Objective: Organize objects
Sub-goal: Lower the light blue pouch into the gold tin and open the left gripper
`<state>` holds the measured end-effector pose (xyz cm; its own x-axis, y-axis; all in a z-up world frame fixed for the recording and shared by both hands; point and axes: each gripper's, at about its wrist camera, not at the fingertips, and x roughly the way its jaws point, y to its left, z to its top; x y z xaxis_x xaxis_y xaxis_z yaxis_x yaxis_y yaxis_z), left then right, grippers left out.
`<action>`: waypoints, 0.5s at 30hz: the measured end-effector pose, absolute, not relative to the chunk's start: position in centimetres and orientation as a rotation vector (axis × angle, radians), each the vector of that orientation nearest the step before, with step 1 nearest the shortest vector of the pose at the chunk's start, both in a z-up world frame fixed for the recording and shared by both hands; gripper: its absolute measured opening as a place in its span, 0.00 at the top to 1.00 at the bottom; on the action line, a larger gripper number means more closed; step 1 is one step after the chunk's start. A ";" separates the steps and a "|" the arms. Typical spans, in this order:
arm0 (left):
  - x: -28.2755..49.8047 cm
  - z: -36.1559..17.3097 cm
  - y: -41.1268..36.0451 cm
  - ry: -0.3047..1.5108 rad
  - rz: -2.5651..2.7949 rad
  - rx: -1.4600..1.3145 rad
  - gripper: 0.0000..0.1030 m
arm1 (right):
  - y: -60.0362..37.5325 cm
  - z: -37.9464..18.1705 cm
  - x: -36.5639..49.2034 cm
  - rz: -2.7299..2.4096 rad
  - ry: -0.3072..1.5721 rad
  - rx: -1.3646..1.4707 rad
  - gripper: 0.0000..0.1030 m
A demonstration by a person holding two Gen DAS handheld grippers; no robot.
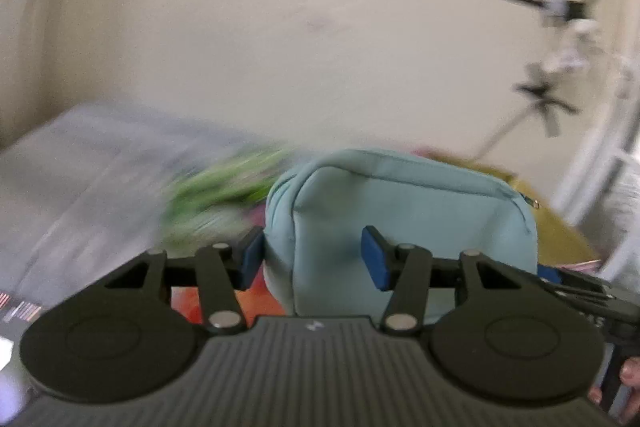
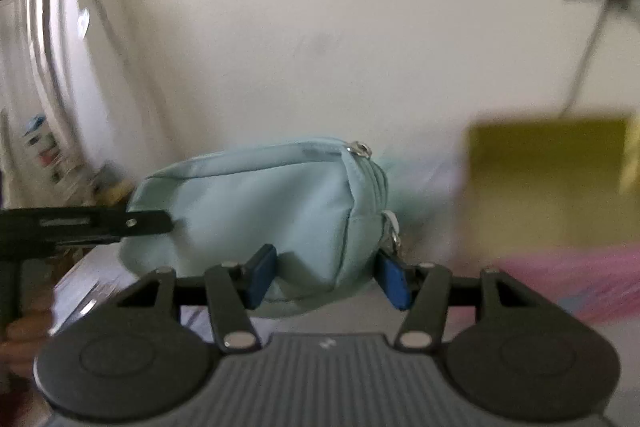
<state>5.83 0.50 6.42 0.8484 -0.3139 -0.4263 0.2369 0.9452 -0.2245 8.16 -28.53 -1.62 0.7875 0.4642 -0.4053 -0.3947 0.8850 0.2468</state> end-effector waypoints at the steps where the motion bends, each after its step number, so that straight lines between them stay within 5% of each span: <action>1: 6.0 7.0 -1.7 0.448 -0.319 -0.142 0.47 | -30.1 -1.1 7.7 0.421 0.437 0.143 0.47; 8: 12.3 6.1 -19.6 0.439 -0.486 -0.073 0.47 | -43.5 -1.4 7.6 0.106 0.366 0.224 0.46; 15: 18.0 1.5 -27.1 0.610 -0.439 -0.111 0.45 | -50.5 -3.0 11.0 0.029 0.432 0.254 0.41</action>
